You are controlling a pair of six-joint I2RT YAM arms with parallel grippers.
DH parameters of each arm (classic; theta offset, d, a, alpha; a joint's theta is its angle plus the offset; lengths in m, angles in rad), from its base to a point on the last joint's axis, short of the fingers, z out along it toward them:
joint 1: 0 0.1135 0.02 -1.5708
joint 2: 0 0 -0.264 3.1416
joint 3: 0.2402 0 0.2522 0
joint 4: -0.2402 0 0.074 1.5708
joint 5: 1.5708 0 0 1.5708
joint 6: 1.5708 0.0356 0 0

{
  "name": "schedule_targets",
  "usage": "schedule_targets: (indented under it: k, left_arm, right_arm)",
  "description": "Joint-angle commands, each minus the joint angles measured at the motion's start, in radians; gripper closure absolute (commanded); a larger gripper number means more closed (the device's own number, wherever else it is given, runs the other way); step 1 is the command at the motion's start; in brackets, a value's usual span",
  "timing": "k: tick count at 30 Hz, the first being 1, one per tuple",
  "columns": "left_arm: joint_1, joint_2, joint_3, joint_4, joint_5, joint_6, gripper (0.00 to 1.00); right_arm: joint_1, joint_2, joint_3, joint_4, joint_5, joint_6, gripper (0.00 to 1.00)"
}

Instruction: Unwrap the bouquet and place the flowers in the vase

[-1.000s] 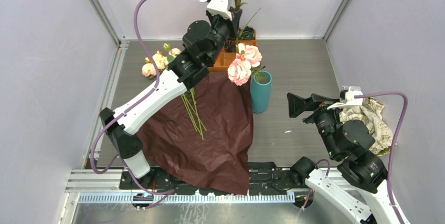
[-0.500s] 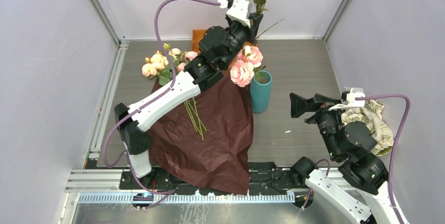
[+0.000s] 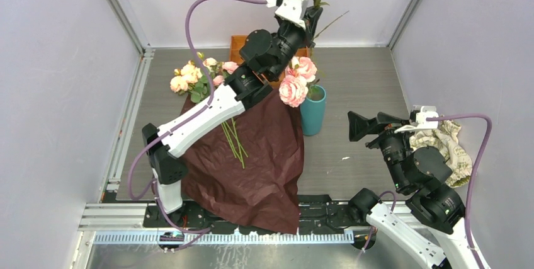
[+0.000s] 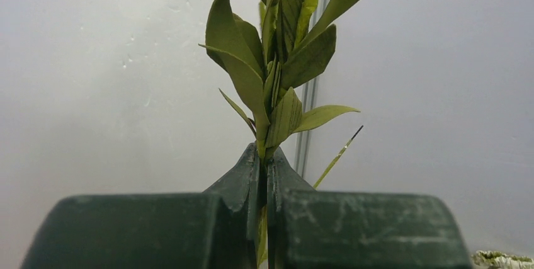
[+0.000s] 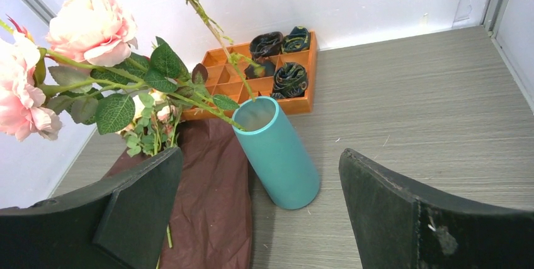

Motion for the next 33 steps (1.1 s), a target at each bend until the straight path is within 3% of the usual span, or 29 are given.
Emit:
schedule_targets:
  k: [1,15,19,27,33]
  left_arm:
    - [-0.016,-0.026,-0.019,0.072,-0.003,0.015,1.0]
    - [-0.02,-0.116,-0.285,0.11,-0.047,-0.074,0.99]
    - [-0.024,-0.147,-0.36,0.097,-0.058,-0.11,0.95]
    - [-0.028,-0.193,-0.43,0.018,-0.07,-0.14,0.73]
    - [-0.028,-0.19,-0.393,-0.099,-0.087,-0.119,0.53]
  right_arm:
    - [-0.003,-0.007,0.001,0.053,0.006,-0.007,0.01]
    - [-0.004,-0.017,-0.005,0.052,0.007,-0.001,0.01]
    - [-0.002,-0.017,-0.009,0.053,0.005,0.002,0.0]
    - [-0.003,-0.003,-0.008,0.054,-0.01,0.006,0.0]
    - [-0.004,-0.007,-0.005,0.053,-0.013,0.007,0.0]
